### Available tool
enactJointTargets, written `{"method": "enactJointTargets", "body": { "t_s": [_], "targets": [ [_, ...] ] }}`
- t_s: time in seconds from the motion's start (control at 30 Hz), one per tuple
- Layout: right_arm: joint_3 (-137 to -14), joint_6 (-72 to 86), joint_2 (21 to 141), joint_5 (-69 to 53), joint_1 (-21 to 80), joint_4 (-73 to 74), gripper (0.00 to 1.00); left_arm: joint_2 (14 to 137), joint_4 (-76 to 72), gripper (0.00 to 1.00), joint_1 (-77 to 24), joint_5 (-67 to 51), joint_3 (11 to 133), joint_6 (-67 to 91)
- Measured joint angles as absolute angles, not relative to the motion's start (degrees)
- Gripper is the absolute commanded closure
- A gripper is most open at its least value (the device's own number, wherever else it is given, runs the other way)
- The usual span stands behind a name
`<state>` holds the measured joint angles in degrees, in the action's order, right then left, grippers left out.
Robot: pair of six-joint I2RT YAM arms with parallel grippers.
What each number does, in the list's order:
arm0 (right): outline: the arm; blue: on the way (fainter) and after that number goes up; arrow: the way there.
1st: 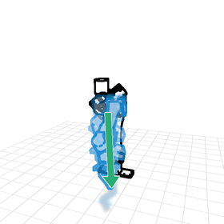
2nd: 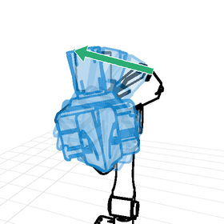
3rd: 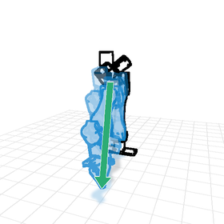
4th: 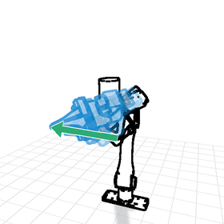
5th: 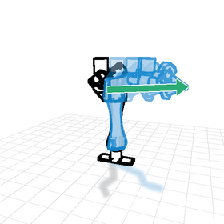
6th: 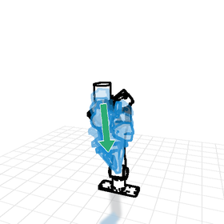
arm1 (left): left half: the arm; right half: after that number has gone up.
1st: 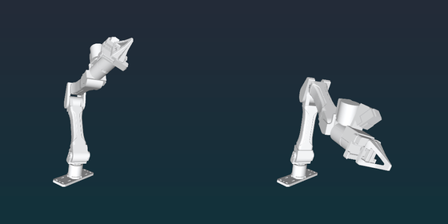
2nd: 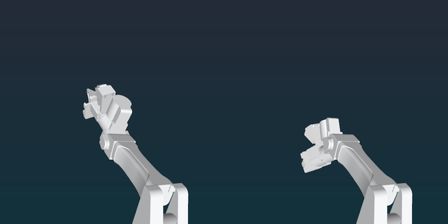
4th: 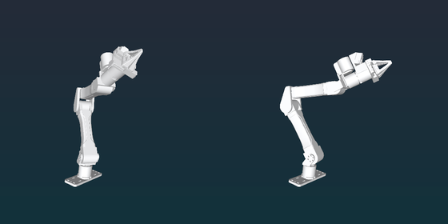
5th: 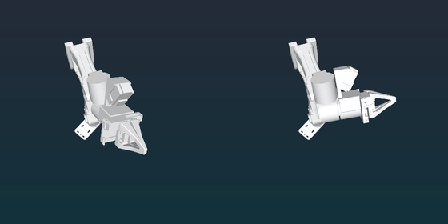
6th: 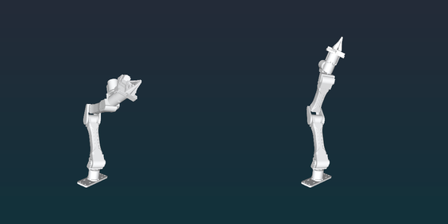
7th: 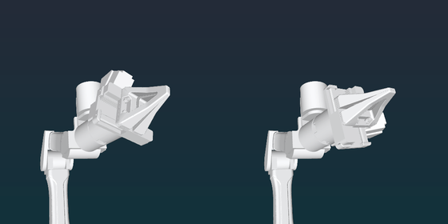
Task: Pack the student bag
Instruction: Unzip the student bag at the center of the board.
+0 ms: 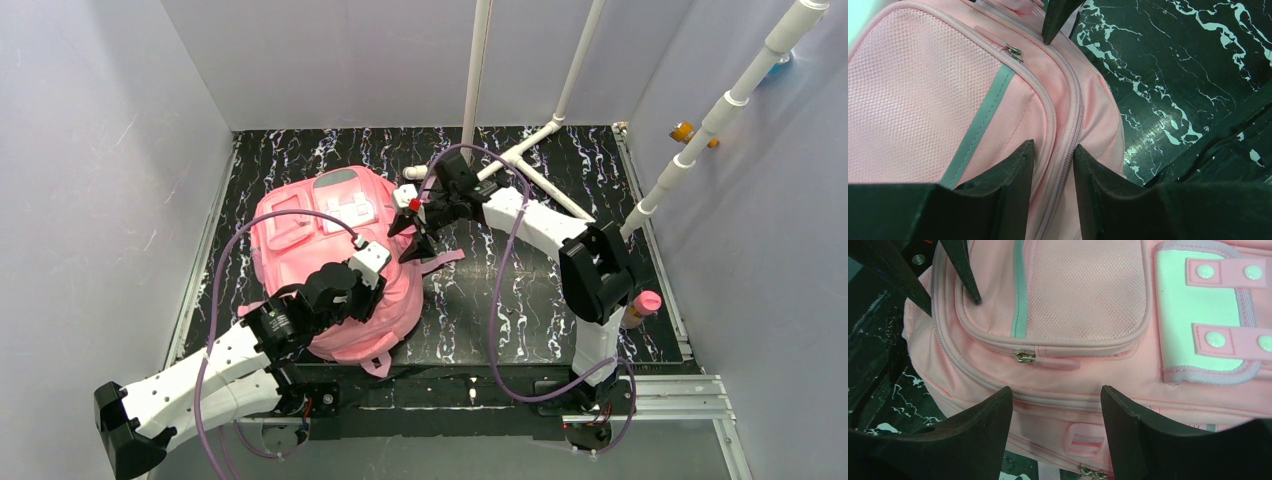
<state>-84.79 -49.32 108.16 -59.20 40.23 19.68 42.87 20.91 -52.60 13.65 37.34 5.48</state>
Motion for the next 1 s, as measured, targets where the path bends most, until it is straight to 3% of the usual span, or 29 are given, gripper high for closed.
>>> {"method": "enactJointTargets", "body": {
  "t_s": [0.27, 0.53, 1.0],
  "targets": [
    [-91.29, -57.14, 110.74, -54.37, 42.39, 28.97, 0.24, 42.87, 22.22, 0.6, -52.29, 13.34, 37.36, 6.22],
    [-92.38, -57.93, 110.74, -54.74, 42.76, 30.68, 0.21, 42.68, 25.41, 0.35, -52.18, 13.02, 39.44, 7.81],
    [-91.2, -49.45, 108.66, -57.41, 42.72, 25.56, 0.18, 40.51, 36.47, 0.32, -51.48, 16.62, 52.23, 8.51]
  ]
}}
